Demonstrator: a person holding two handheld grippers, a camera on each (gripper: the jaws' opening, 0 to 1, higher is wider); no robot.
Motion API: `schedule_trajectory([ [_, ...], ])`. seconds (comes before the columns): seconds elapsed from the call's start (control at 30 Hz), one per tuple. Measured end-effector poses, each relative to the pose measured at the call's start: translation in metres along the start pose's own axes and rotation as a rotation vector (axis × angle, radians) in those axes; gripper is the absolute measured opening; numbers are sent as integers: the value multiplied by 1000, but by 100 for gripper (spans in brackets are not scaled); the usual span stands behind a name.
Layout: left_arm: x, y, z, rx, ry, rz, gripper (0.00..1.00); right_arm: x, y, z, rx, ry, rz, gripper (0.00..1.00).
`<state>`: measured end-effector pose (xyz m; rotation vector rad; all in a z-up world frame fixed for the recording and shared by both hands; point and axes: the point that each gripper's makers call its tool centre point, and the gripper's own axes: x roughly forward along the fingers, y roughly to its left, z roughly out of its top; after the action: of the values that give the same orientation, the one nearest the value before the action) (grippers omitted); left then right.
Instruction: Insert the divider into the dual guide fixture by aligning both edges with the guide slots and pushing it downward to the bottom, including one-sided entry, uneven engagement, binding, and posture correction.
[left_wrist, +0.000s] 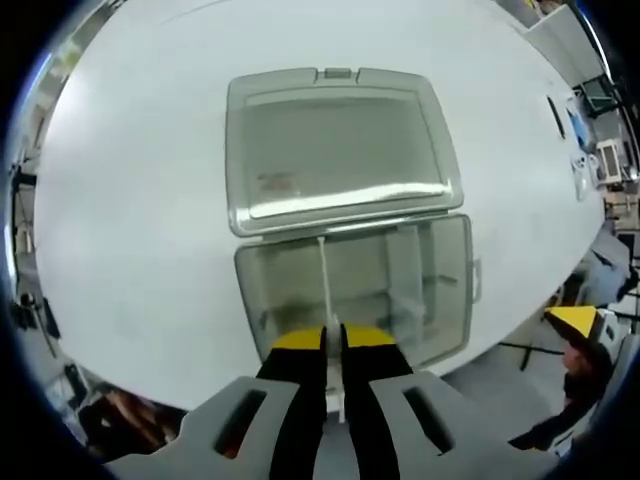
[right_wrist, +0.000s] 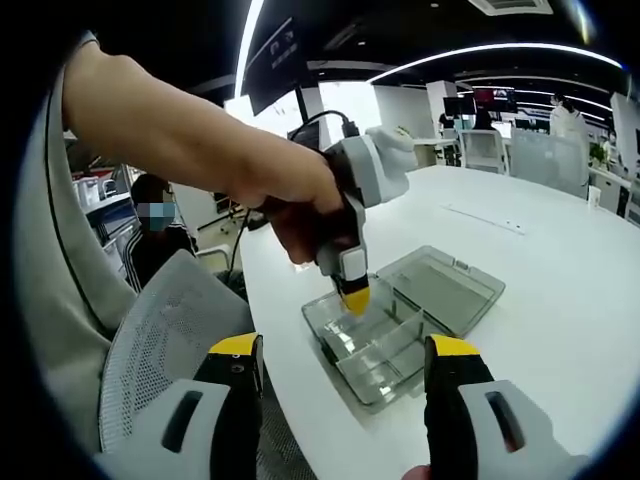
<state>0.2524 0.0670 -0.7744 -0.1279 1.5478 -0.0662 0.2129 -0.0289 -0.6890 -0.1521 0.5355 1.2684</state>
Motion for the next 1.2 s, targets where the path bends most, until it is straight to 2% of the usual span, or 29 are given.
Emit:
schedule_trajectory([
  [0.77, 1, -3, 1, -8, 0, -18, 2, 0, -1, -2, 2, 5, 0, 63],
  [1.2, 2, -3, 1, 15, -4, -11, 2, -1, 0, -4, 6, 5, -3, 63],
])
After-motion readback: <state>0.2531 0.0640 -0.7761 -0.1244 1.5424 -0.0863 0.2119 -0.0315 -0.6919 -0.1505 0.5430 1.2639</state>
